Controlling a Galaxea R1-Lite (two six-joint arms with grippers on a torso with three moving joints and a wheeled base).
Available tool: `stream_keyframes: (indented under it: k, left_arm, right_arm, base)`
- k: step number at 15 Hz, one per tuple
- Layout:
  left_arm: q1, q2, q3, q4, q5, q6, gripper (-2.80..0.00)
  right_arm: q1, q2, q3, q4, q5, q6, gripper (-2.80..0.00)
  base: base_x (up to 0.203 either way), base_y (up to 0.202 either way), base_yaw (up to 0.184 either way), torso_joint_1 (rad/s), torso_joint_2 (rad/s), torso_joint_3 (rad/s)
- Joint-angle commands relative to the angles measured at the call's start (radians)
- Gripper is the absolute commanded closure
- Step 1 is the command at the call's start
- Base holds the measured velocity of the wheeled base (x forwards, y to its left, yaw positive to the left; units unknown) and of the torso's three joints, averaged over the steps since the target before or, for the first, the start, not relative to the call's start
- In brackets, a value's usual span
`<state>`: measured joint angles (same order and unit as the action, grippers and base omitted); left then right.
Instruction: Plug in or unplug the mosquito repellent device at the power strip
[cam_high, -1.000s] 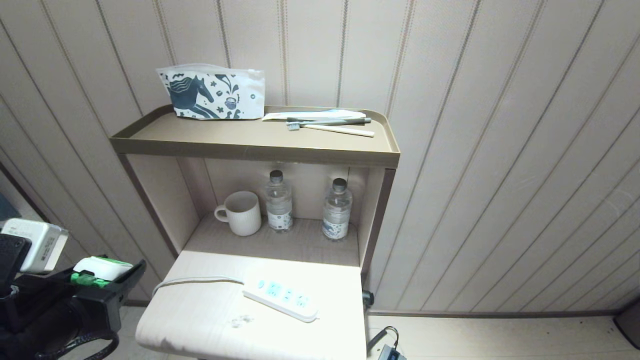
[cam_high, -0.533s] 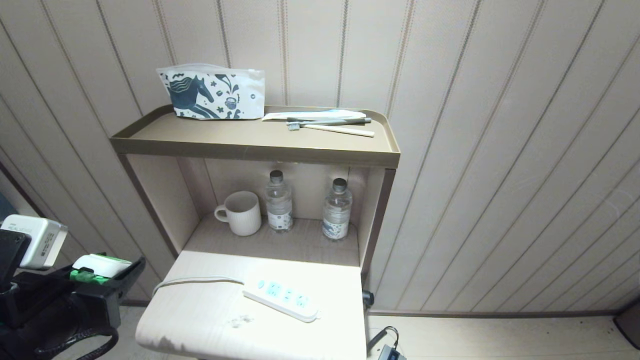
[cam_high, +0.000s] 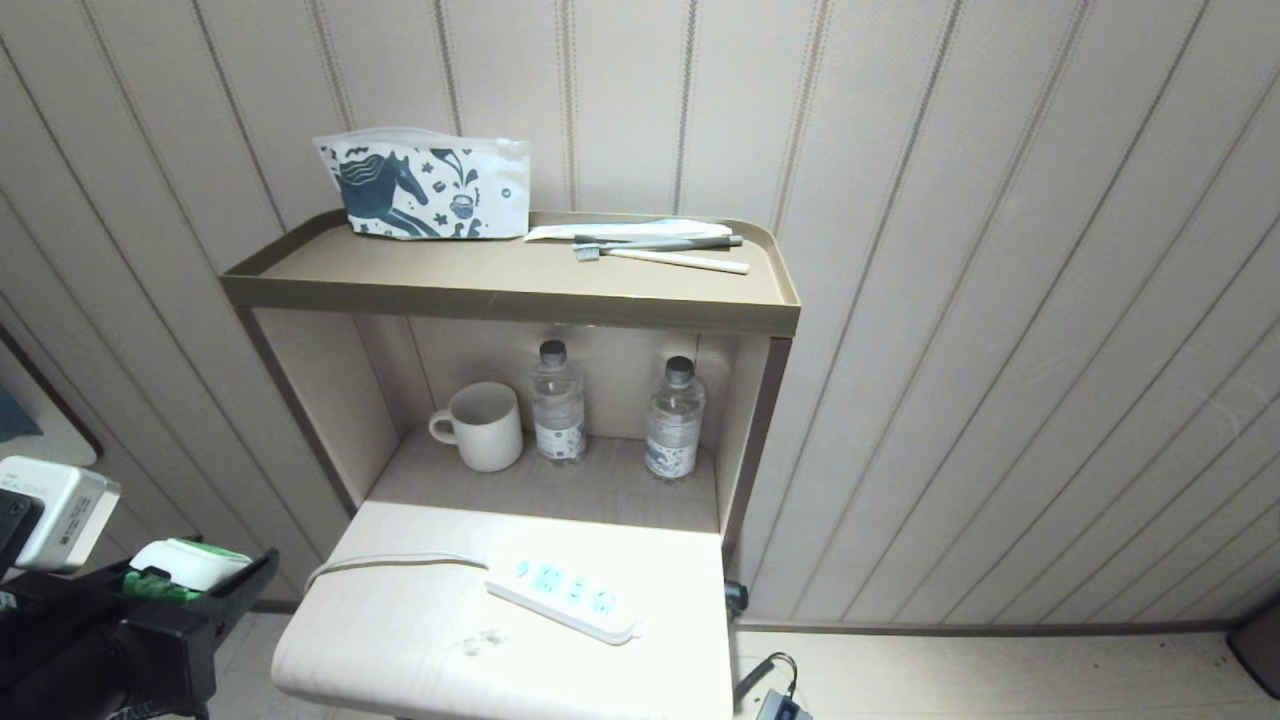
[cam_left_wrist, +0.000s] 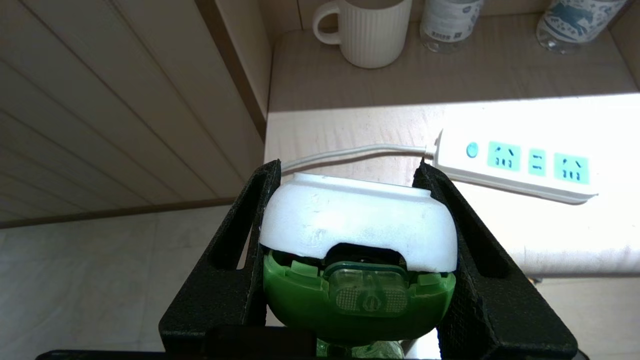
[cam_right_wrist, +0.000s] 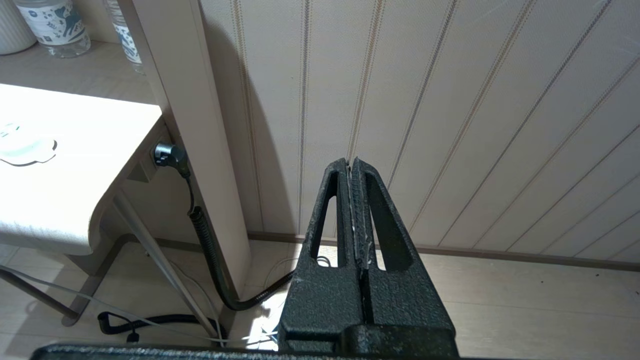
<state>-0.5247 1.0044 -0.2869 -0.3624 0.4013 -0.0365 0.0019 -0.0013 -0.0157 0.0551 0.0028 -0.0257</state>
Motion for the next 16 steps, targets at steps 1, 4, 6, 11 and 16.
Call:
stream_keyframes:
  k: [1, 4, 6, 11, 16]
  left_arm:
    - [0.000, -0.030, -0.006, 0.020, -0.005, -0.001, 0.00]
    - [0.000, -0.049, -0.006, 0.027, -0.007, 0.000, 0.00]
    - [0.000, -0.052, -0.004, 0.030, -0.007, 0.000, 0.00]
    - [0.000, -0.040, -0.006, 0.041, -0.012, -0.002, 0.00]
    - [0.000, -0.035, -0.055, 0.110, -0.048, -0.026, 0.00]
  right_arm:
    - [0.001, 0.001, 0.000, 0.000, 0.000, 0.000, 0.00]
    - [0.000, 0.001, 0.000, 0.000, 0.000, 0.000, 0.00]
    - [0.000, 0.001, 0.000, 0.000, 0.000, 0.000, 0.00]
    - [0.001, 0.001, 0.000, 0.000, 0.000, 0.000, 0.00]
    - [0.001, 0.001, 0.000, 0.000, 0.000, 0.000, 0.00]
  base:
    - [0.000, 0.000, 0.000, 0.000, 0.00, 0.000]
    - [0.000, 0.000, 0.000, 0.000, 0.00, 0.000]
    - [0.000, 0.000, 0.000, 0.000, 0.00, 0.000]
    - [0.000, 0.000, 0.000, 0.000, 0.00, 0.000]
    - [0.000, 0.000, 0.000, 0.000, 0.00, 0.000]
